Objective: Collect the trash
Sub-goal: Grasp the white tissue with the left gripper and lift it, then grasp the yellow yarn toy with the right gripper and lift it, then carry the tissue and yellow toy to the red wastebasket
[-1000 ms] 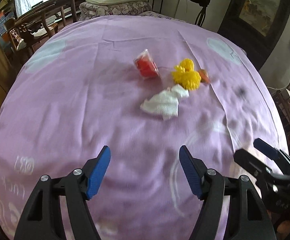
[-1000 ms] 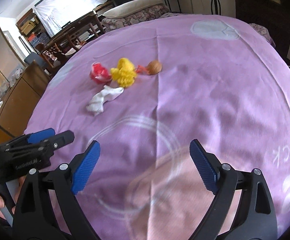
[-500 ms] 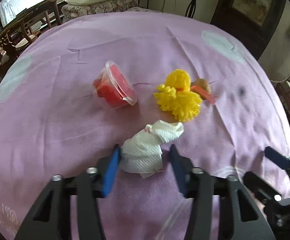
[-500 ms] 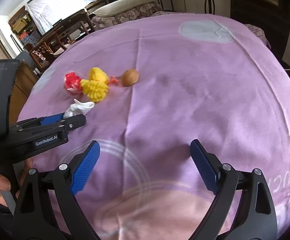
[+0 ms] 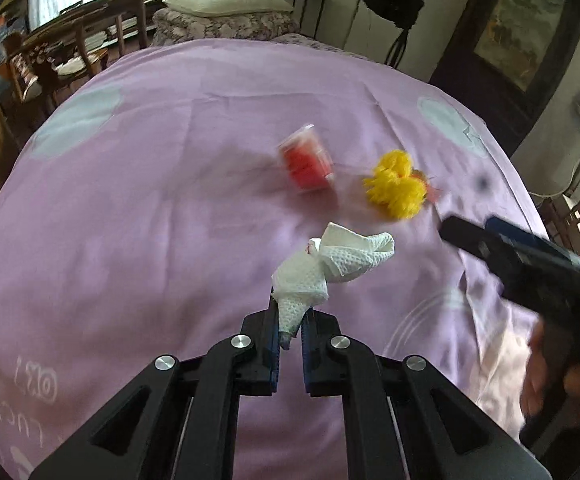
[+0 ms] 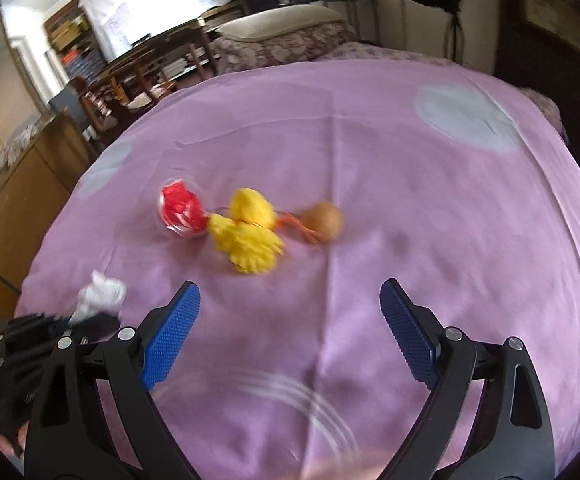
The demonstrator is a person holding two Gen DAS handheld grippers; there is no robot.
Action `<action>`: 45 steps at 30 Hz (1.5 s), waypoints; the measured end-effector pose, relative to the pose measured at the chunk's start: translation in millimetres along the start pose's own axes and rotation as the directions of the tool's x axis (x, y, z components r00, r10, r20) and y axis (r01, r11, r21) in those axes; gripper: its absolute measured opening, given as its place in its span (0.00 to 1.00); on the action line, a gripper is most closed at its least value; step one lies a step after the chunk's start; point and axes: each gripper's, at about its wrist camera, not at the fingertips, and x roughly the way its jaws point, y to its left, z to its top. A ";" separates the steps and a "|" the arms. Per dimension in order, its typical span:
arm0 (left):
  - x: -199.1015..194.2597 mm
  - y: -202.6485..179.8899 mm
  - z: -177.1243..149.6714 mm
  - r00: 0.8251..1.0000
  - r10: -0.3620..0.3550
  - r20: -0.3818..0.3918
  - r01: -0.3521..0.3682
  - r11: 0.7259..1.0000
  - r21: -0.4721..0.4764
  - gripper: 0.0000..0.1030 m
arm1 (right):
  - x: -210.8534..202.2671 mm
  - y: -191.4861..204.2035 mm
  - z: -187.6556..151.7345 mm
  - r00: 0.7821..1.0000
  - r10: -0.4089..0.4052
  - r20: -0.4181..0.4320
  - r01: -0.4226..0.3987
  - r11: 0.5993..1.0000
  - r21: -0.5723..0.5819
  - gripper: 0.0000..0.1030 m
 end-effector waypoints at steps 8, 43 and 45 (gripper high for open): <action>-1.2 24.8 -13.3 1.000 0.009 -0.008 -0.009 0.999 -0.045 0.09 | 31.5 28.1 16.9 0.999 -0.044 -0.017 0.042 0.992 -0.122 0.75; -159.9 55.2 -148.1 0.997 0.055 0.051 -0.045 0.983 -0.178 0.09 | -112.8 84.8 -128.6 0.986 0.130 -0.106 -0.137 0.989 -0.060 0.22; -168.8 59.3 -159.3 0.997 0.059 0.053 -0.048 0.981 -0.188 0.10 | -118.1 93.3 -137.4 0.984 0.138 -0.109 -0.146 0.987 -0.070 0.22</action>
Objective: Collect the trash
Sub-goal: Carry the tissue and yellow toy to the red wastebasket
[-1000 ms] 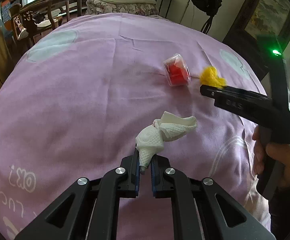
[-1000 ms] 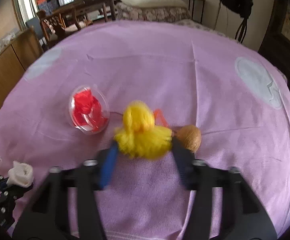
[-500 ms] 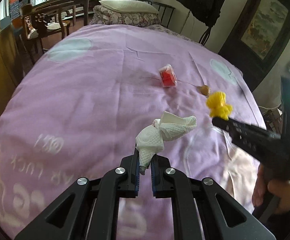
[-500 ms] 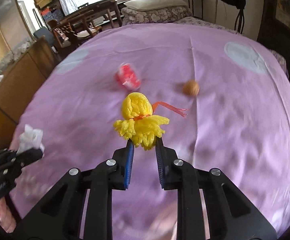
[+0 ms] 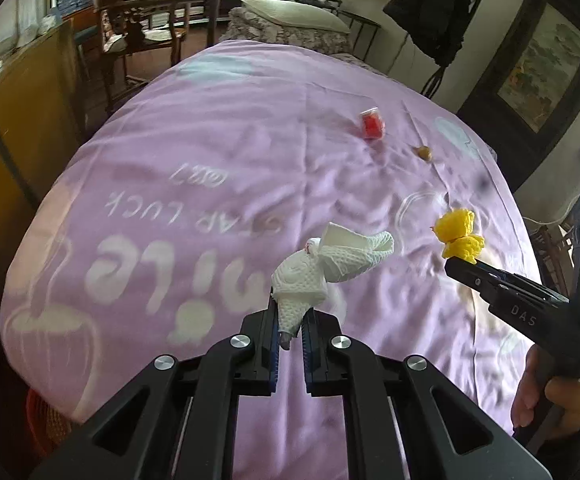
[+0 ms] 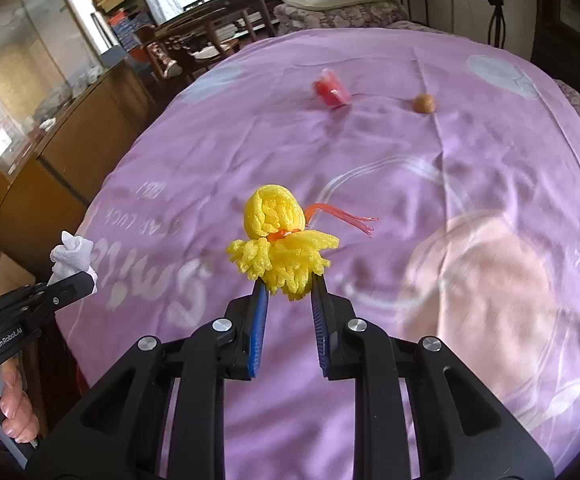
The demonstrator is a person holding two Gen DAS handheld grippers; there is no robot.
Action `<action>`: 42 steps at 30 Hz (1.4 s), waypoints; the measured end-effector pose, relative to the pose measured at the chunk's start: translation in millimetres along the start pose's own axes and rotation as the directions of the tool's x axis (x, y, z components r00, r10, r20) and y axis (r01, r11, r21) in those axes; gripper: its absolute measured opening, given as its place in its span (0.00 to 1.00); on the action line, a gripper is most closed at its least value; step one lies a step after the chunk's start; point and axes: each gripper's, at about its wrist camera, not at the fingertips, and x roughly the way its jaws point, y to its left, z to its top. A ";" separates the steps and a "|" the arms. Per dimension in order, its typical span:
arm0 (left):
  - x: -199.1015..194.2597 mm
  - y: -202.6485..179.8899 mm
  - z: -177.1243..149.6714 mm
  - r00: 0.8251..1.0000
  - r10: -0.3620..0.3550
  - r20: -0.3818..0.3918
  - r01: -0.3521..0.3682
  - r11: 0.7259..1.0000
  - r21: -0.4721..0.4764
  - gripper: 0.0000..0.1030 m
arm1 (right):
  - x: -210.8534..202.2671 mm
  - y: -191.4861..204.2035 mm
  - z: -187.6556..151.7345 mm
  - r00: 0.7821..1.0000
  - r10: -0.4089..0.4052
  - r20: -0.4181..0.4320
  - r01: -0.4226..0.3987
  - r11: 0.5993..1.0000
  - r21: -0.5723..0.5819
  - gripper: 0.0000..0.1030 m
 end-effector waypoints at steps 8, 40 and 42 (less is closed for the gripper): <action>-19.5 16.4 -28.6 1.000 0.014 0.001 -0.014 0.999 -0.029 0.10 | -7.2 23.6 -24.1 0.999 0.028 -0.016 -0.029 0.999 -0.035 0.22; -74.1 142.7 -93.6 0.989 0.149 0.001 -0.144 0.958 -0.247 0.10 | 7.2 198.2 -69.9 0.964 0.196 -0.177 -0.250 0.893 -0.375 0.22; -78.6 160.0 -100.9 0.986 0.167 -0.004 -0.162 0.947 -0.277 0.10 | 11.1 219.2 -75.9 0.959 0.201 -0.198 -0.268 0.871 -0.412 0.22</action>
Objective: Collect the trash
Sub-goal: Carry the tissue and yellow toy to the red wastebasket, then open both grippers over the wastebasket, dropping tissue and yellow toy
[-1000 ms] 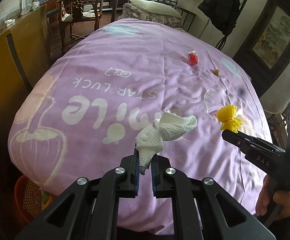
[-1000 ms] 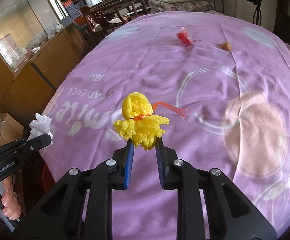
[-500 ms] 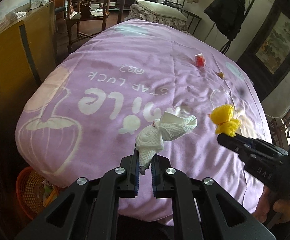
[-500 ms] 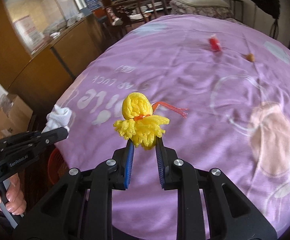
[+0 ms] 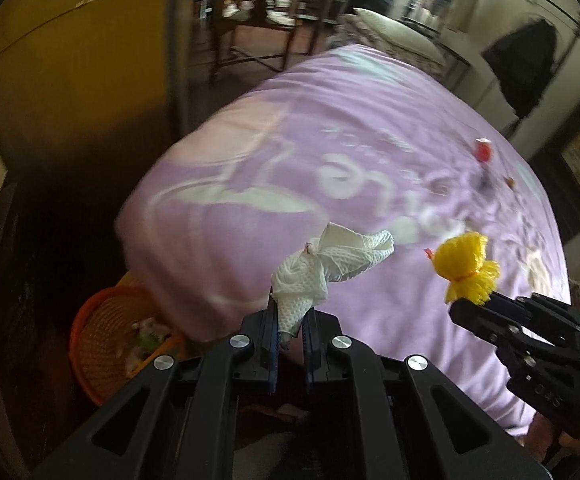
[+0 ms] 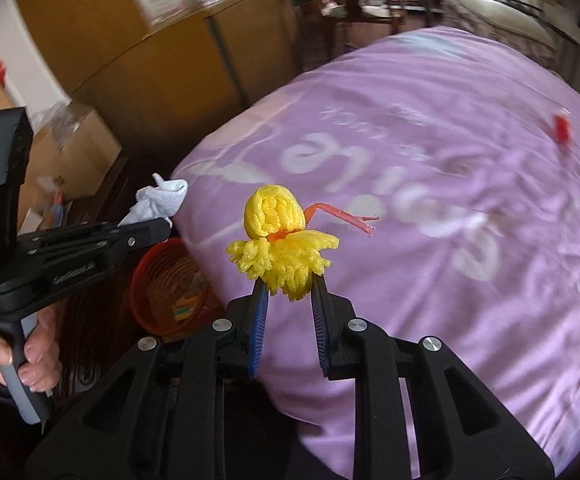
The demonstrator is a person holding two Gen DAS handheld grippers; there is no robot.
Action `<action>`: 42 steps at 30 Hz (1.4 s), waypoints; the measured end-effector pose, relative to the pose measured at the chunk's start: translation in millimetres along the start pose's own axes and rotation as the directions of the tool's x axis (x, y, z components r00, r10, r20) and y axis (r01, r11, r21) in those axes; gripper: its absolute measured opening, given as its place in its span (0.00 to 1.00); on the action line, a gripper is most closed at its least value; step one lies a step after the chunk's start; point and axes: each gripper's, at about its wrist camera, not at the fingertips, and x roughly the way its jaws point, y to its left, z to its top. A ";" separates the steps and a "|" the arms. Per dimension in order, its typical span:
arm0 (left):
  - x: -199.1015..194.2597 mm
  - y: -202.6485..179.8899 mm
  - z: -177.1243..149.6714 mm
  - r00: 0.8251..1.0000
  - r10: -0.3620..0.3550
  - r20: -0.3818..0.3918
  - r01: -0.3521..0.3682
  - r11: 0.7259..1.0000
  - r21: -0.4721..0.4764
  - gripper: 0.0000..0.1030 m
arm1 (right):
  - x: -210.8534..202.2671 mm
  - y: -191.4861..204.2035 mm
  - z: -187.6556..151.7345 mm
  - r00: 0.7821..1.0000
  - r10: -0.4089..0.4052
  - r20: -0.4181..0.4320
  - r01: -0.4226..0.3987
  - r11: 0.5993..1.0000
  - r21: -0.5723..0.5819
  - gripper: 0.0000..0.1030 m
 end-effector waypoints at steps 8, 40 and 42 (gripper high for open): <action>-3.2 86.2 -14.2 0.997 0.073 -0.014 -0.074 0.985 -0.154 0.10 | 37.8 71.3 12.7 0.994 0.068 -0.082 -0.079 0.986 -0.144 0.22; 57.2 246.5 -80.4 0.963 0.125 -0.240 -0.218 0.882 -0.417 0.36 | 182.1 220.9 21.6 0.905 0.107 -0.413 -0.271 0.892 -0.361 0.30; 58.6 251.7 -81.0 0.955 0.139 -0.262 -0.246 0.864 -0.439 0.64 | 185.5 221.4 23.1 0.902 0.099 -0.421 -0.264 0.897 -0.355 0.39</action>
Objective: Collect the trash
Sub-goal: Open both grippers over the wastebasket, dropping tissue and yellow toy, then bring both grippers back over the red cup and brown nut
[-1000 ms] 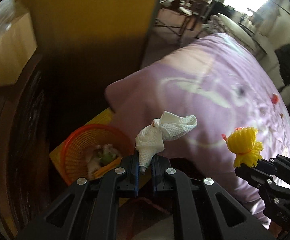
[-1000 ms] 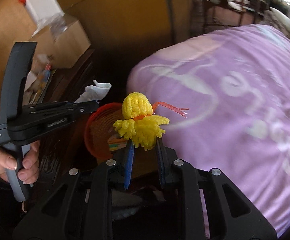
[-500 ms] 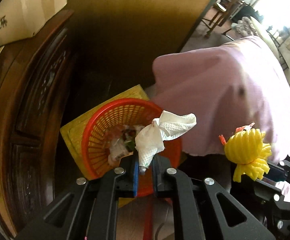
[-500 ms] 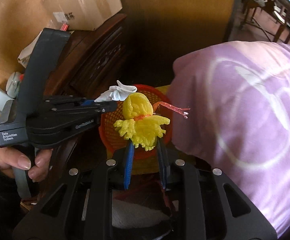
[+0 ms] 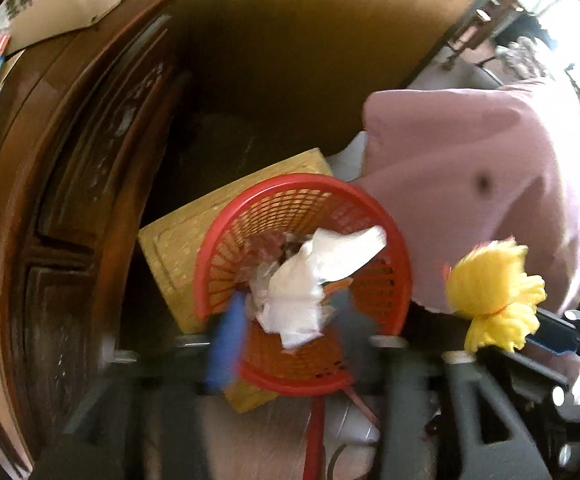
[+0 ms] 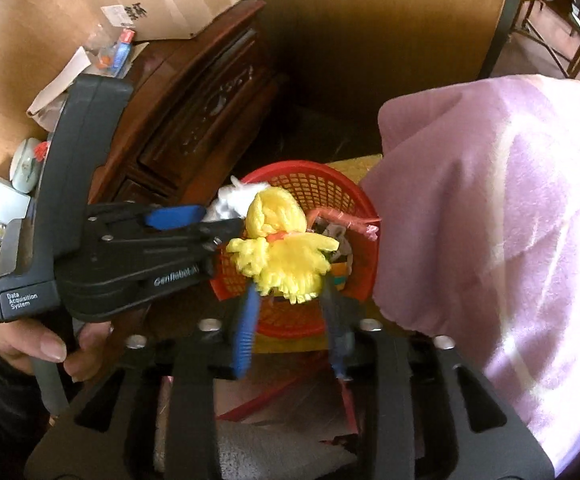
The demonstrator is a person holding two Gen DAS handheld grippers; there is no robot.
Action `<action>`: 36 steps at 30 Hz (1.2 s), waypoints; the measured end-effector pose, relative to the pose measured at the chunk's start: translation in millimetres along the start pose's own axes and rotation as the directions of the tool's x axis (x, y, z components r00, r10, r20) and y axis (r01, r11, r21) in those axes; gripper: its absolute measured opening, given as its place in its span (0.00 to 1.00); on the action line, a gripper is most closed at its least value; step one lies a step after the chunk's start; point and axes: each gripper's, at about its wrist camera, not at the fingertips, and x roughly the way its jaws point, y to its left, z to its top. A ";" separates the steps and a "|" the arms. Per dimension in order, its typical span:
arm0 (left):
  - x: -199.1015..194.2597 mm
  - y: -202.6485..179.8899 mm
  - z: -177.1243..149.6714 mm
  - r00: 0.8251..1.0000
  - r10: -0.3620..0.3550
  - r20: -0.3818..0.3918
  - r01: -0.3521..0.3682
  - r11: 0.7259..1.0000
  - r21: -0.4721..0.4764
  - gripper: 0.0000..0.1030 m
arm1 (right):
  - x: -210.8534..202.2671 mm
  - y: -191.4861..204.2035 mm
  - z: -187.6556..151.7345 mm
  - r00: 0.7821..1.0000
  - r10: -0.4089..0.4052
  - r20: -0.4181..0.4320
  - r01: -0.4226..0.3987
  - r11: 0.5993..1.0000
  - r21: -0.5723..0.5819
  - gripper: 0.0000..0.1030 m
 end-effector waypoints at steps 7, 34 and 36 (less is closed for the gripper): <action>-5.5 7.2 5.6 1.000 -0.005 0.014 0.005 1.000 -0.018 0.64 | -4.2 -10.1 -6.5 1.000 0.000 0.028 0.000 1.000 0.024 0.48; -89.4 -152.4 -4.3 0.981 -0.104 0.163 0.055 0.958 0.282 0.72 | -137.4 -113.4 -95.3 0.943 -0.122 0.310 0.012 0.942 0.336 0.51; -92.4 -169.0 -7.1 0.980 -0.113 0.163 0.058 0.949 0.310 0.73 | -147.3 -127.8 -110.4 0.931 -0.163 0.327 0.032 0.928 0.370 0.51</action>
